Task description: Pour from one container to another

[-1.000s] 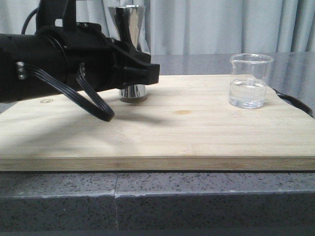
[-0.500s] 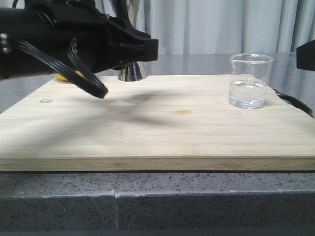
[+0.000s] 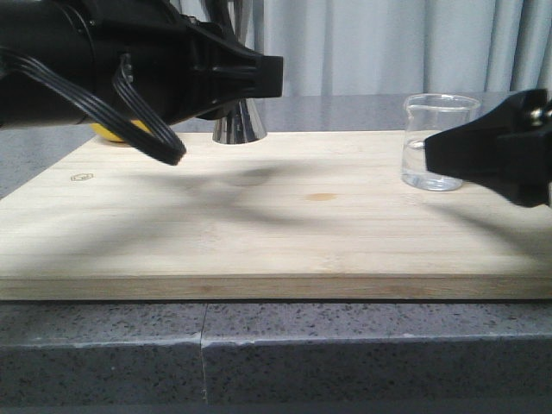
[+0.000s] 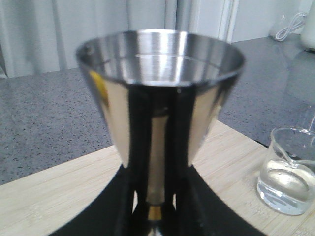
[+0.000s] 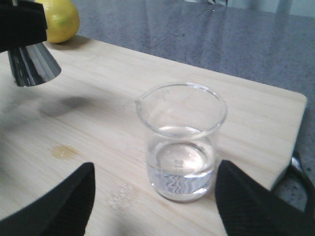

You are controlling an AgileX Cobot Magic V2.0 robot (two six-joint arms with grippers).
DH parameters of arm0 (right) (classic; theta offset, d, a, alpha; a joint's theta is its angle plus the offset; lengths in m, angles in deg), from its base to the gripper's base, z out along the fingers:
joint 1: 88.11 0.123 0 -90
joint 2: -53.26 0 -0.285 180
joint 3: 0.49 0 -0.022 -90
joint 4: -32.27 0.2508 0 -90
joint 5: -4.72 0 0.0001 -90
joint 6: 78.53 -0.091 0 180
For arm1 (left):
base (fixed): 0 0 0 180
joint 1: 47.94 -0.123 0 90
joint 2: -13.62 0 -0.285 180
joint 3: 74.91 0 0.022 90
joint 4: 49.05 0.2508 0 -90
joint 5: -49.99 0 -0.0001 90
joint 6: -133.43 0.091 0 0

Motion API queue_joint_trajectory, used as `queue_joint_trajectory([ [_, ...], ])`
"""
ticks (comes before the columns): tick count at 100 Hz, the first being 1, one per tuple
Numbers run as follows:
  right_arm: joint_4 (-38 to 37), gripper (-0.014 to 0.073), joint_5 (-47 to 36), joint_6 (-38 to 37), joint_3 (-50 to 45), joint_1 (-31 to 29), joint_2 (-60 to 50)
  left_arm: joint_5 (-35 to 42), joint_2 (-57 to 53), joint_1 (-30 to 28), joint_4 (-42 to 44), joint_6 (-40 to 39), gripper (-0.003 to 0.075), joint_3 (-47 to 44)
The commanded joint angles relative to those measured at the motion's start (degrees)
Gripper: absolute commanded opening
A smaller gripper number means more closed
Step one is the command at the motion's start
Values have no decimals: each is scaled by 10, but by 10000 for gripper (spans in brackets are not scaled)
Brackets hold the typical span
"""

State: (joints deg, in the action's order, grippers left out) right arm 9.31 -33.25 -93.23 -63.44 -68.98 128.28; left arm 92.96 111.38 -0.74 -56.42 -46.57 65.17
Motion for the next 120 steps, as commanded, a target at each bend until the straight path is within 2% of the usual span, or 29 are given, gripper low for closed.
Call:
queue_joint_trajectory([
  [1,16,470,-88,30,13,1,19,43,-25,5,5,-6,-19,16],
  [48,43,470,-160,56,23,-33,83,41,-25,5,6,-6,-19,16],
  [120,43,470,-217,56,68,-34,168,39,-25,5,6,-6,-19,16],
])
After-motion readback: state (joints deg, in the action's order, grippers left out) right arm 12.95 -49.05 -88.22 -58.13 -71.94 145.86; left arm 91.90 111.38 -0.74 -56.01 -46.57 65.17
